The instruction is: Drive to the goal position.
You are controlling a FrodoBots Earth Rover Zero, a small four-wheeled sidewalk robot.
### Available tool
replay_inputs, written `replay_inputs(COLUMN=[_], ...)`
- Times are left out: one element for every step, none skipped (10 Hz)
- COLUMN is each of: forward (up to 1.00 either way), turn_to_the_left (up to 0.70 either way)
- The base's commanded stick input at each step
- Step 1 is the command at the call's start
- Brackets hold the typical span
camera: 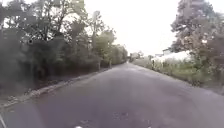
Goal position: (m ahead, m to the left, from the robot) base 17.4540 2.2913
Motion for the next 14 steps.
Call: replay_inputs(forward=[1.0,1.0,1.0,1.0,1.0,1.0,1.0,1.0,1.0,1.0,1.0,1.0,1.0,1.0], turn_to_the_left=[-0.4,-0.4,-0.4,-0.4,-0.4,-0.4,-0.05,0.0,0.0,0.0,0.0,0.0,0.0,0.0])
